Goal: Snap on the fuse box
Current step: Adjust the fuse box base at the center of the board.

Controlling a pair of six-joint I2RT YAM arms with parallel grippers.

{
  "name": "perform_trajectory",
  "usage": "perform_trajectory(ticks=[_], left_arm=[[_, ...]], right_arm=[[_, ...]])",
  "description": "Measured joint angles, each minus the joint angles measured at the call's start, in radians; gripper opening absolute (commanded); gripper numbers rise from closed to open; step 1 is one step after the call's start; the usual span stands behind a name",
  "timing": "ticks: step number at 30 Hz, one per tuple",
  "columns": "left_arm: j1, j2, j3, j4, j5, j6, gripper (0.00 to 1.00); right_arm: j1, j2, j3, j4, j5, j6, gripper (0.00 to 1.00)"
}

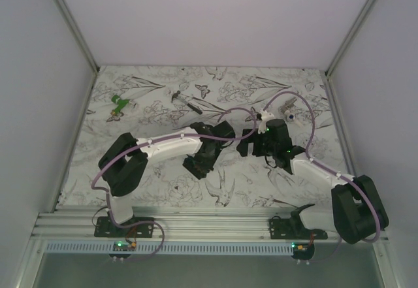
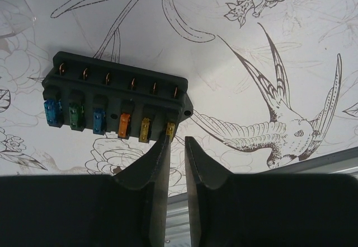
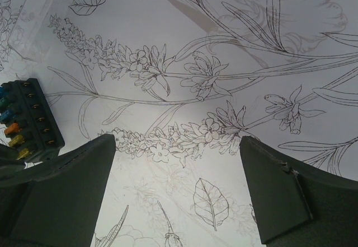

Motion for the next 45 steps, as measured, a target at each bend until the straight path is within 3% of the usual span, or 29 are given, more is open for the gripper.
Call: perform_trajectory(ticks=[9,16,34,45], left_arm=[[-0.002,-0.008,0.008,-0.018,-0.021,0.005,0.19],[-0.002,-0.003,0.022,-0.022,-0.023,0.014,0.13],[-0.002,0.016,0.029,-0.023,-0.031,0.021,0.18],[-0.002,0.017,0.029,-0.026,-0.044,0.022,0.13]], right_arm=[[0.0,0.0,0.0,0.0,-0.002,0.0,1.0],[0.0,0.0,0.0,0.0,-0.007,0.0,1.0],[0.0,0.0,-0.002,0.001,-0.018,0.0,1.0],[0.0,0.0,-0.002,0.008,-0.026,0.0,1.0]])
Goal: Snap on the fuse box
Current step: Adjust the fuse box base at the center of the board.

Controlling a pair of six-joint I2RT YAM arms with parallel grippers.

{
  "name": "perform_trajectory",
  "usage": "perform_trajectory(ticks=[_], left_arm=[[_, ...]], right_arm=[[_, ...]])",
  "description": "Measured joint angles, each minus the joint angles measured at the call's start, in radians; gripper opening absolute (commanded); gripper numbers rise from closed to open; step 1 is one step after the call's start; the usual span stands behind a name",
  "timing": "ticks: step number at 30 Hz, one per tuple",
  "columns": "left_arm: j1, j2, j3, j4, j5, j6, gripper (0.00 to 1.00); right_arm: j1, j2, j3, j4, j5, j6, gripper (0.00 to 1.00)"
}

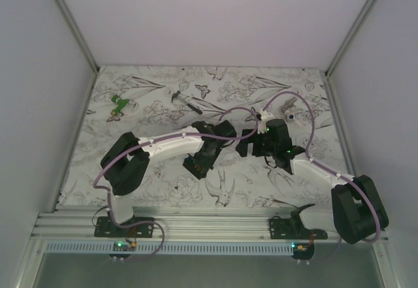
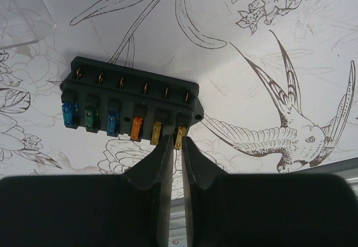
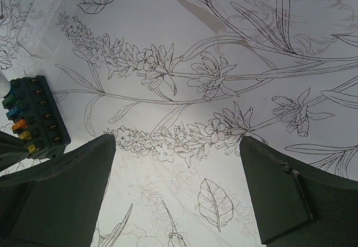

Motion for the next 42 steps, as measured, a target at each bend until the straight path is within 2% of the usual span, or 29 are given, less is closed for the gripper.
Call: perform_trajectory(ticks=[8,10,21,31,42], left_arm=[[0.0,0.017,0.002,0.0,0.011,0.0,0.11],[0.0,0.017,0.002,0.0,0.011,0.0,0.0],[0.0,0.008,-0.017,0.016,0.015,-0.014,0.0],[0.01,-0.133,-0.231,0.234,0.012,-0.085,0.0],[0.012,-0.207,-0.36,0.416,0.019,-0.164,0.0]], right_arm=[[0.0,0.0,0.0,0.0,0.0,0.0,1.0],[0.0,0.0,0.0,0.0,0.0,0.0,1.0],[0.0,0.0,0.0,0.003,-0.004,0.0,1.0],[-0.001,0.006,0.0,0.011,-0.009,0.0,1.0],[-0.002,0.01,-0.001,0.017,-0.014,0.0,1.0]])
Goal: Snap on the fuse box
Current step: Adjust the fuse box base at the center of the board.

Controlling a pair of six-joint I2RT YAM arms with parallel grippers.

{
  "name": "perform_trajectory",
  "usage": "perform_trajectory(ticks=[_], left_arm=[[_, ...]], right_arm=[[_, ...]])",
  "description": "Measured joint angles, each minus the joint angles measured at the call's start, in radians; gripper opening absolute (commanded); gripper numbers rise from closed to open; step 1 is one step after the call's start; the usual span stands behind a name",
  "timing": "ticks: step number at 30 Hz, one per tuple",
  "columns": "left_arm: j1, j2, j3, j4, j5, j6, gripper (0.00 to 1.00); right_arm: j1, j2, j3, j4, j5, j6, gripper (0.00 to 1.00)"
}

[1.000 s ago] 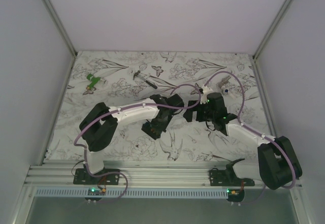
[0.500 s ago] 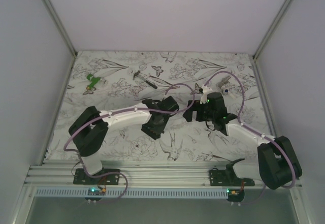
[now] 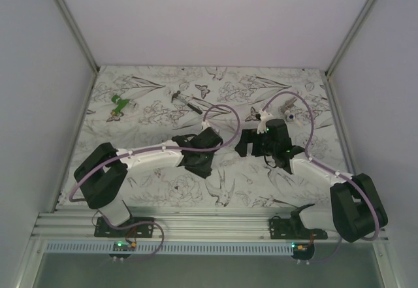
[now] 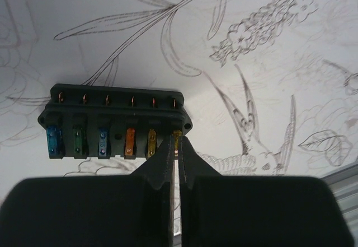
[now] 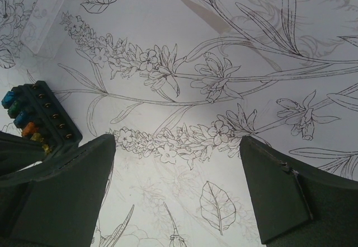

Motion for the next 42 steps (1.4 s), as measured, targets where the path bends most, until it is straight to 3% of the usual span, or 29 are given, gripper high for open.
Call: perform_trajectory(ticks=[6,13,25,42], left_arm=[[-0.002,0.0,0.001,0.055,0.006,-0.027,0.0],[-0.008,0.055,0.122,-0.092,0.003,-0.018,0.15],[-0.008,0.061,0.199,-0.256,0.003,-0.01,0.2],[-0.008,0.127,0.241,-0.267,0.031,0.011,0.0]], right_arm=[[0.0,0.006,0.0,0.002,-0.005,0.0,1.0],[0.0,0.006,-0.001,0.003,-0.008,0.0,1.0],[0.0,0.006,-0.009,0.006,-0.019,0.003,1.0],[0.0,0.006,-0.009,0.008,-0.027,0.003,1.0]])
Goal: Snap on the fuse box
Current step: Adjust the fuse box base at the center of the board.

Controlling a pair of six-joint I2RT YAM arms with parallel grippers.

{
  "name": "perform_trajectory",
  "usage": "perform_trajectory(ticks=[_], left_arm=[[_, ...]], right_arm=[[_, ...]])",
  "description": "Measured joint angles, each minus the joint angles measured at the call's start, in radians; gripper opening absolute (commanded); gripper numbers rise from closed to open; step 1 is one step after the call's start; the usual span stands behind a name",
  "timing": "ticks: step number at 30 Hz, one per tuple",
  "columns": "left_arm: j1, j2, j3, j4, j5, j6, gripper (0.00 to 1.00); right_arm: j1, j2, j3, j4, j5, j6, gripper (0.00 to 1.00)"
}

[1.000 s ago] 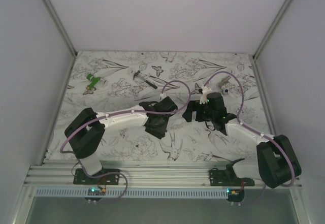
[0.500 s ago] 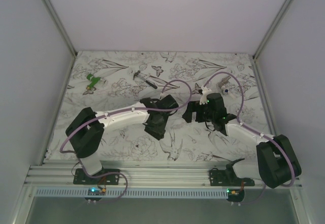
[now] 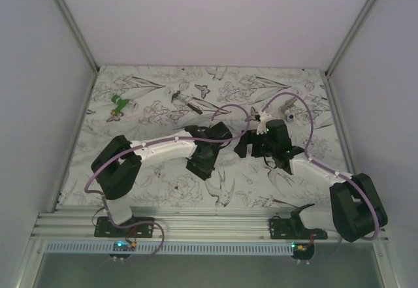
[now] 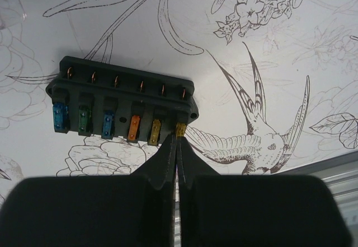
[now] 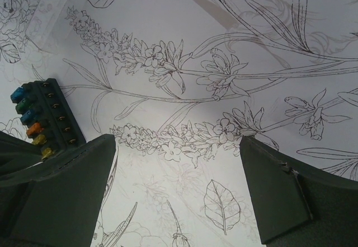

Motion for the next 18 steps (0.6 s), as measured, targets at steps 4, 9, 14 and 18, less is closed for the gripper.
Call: perform_trajectory(ticks=[4,9,14,18], left_arm=[[0.0,0.0,0.0,-0.003,0.007,0.0,0.0],[0.0,0.0,-0.003,-0.017,0.011,-0.005,0.0],[-0.003,-0.015,-0.043,-0.034,0.007,-0.016,0.0],[-0.011,0.021,-0.135,-0.069,0.003,-0.032,0.0]], right_arm=[[0.0,0.0,0.0,0.004,-0.001,0.0,1.0],[0.0,0.002,0.0,0.005,-0.004,0.0,1.0],[0.0,0.003,0.0,0.005,-0.005,0.0,1.0],[0.0,0.004,0.0,0.006,-0.007,0.0,1.0]])
